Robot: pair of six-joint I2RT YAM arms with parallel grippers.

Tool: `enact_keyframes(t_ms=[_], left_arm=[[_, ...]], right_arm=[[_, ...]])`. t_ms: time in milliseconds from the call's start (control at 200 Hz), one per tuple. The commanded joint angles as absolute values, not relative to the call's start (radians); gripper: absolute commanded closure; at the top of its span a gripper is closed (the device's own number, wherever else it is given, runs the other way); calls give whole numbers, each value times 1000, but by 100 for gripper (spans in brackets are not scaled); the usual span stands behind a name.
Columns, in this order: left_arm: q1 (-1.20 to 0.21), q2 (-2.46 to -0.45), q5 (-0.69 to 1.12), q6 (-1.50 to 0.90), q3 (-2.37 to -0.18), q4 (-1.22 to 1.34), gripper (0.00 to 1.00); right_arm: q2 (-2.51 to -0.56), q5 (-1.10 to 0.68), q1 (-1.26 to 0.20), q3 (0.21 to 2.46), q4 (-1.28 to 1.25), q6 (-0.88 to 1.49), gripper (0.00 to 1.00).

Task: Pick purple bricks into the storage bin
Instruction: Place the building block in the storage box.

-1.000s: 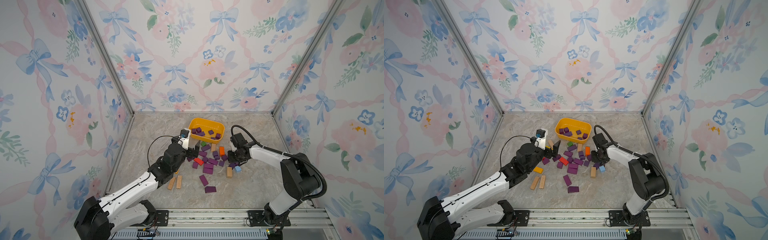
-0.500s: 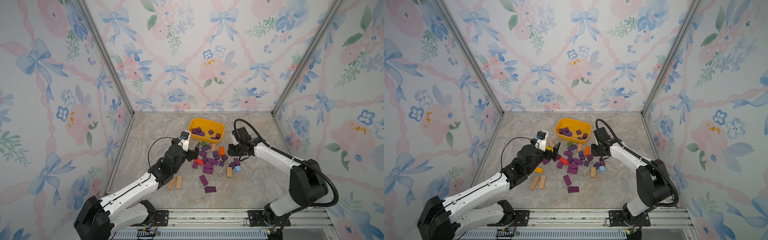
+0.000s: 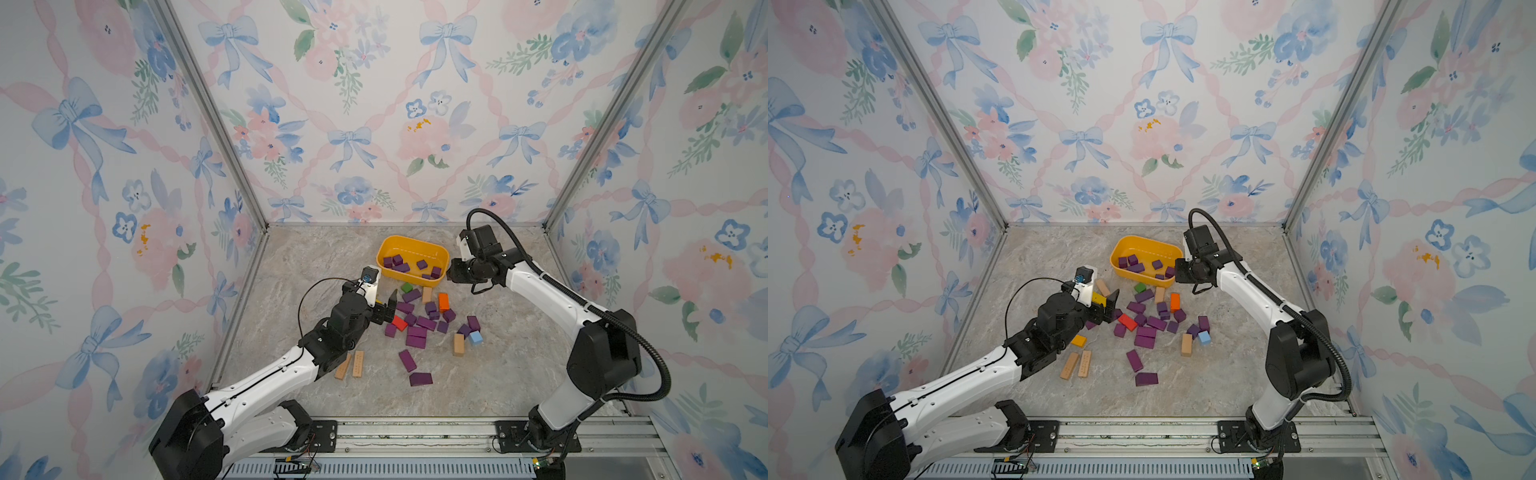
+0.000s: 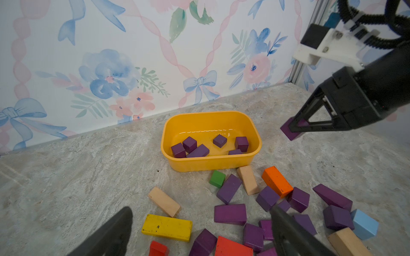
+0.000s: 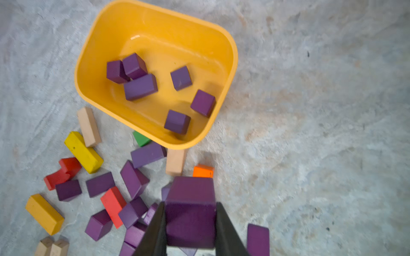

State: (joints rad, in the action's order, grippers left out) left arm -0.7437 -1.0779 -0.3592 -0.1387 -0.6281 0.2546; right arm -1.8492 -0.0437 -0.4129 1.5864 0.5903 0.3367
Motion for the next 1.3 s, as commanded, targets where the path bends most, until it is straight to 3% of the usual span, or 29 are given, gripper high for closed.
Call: enact_keyframes(t_ms=[0, 615, 645, 720, 850, 1090, 1295], left_arm=[[-747, -1099, -366, -129, -626, 282, 2], [-747, -1153, -364, -134, -634, 298, 2], [-746, -1157, -364, -133, -636, 299, 2], [-746, -1168, -362, -129, -640, 299, 2], [-746, -1180, -364, -123, -642, 300, 2], [-747, -1180, -367, -123, -634, 297, 2], [-742, -1178, -387, -161, -636, 277, 2]], right_arm=[[-1932, -82, -402, 1673, 598, 350, 79], [-2233, -228, -363, 1980, 571, 432, 79], [-2242, -230, -362, 1989, 571, 435, 78], [-2258, -240, -360, 1999, 561, 437, 58], [-2263, -245, -357, 2005, 543, 436, 42], [-2182, -215, -353, 1957, 535, 386, 39], [-2001, -131, -354, 1779, 500, 334, 37]])
